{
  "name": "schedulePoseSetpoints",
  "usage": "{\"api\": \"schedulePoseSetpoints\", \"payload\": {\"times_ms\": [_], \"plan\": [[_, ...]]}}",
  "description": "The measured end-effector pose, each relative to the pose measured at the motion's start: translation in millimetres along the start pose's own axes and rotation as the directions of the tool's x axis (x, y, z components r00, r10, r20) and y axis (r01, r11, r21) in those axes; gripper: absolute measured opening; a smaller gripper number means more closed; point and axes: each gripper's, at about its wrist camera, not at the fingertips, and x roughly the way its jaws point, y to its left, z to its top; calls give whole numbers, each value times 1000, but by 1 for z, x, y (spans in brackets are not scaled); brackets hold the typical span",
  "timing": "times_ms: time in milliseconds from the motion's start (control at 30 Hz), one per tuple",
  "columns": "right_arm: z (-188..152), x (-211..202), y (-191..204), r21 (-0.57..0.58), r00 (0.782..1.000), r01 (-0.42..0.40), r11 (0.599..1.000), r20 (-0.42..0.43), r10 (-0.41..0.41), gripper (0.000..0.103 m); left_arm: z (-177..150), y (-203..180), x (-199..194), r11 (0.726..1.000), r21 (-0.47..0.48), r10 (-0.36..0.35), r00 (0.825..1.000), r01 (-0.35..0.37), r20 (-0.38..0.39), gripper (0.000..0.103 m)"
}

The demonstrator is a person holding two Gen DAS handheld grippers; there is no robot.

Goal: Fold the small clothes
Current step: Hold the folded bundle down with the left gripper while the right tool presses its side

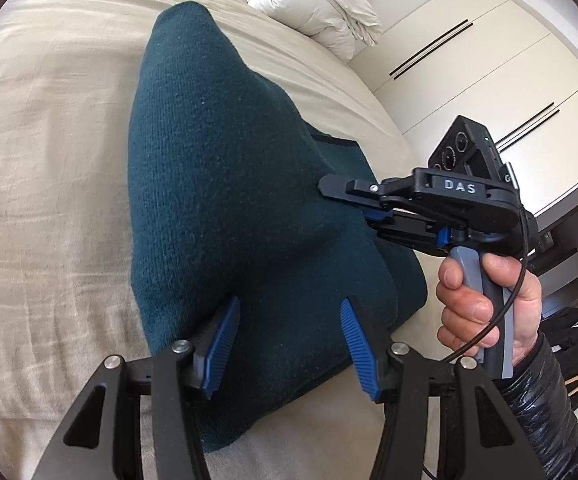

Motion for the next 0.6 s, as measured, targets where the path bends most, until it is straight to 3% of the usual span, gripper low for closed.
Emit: {"api": "schedulePoseSetpoints", "payload": {"times_ms": [100, 167, 267, 400, 600], "plan": [[7, -13, -1, 11, 999, -22, 1000, 46, 21, 31, 2, 5, 1, 1000, -12, -12, 1000, 12, -4, 55], [16, -14, -10, 47, 997, -38, 998, 71, 34, 63, 1, 7, 1, 1000, -6, -14, 1000, 14, -2, 55], [22, -7, -19, 77, 997, -68, 995, 46, 64, 64, 2, 9, 2, 1000, -11, -21, 1000, 21, -1, 55], [24, 13, -13, 25, 997, -72, 997, -9, 73, 61, -1, 11, 0, 999, -12, -29, 1000, 29, -3, 55], [24, 32, -12, 70, 993, -101, 992, -55, 105, 40, -2, 14, -2, 999, -18, -37, 999, 37, 2, 55]]}}
